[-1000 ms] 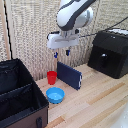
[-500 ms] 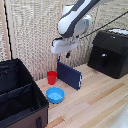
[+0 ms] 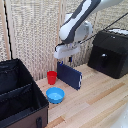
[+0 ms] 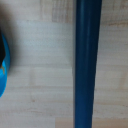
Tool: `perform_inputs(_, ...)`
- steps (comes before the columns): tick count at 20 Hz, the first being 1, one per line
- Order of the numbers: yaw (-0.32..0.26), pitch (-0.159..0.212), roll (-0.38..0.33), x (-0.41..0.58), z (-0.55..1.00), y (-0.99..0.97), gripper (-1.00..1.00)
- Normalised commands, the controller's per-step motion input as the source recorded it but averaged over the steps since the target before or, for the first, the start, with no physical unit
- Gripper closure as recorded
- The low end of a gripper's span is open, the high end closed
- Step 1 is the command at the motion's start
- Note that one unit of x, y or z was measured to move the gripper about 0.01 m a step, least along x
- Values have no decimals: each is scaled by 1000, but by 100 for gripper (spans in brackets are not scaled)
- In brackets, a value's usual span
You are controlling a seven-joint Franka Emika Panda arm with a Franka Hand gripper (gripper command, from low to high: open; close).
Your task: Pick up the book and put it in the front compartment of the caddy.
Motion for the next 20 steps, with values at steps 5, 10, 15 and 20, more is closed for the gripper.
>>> perform_inputs(5, 3, 3, 6, 317, -224, -290, -100)
perform_inputs(10, 23, 51, -5, 193, -181, -203, -100)
perform_inputs(15, 41, 109, 0, 202, -164, -231, 100)
perform_inputs(20, 17, 52, -11, 114, -109, -18, 100)
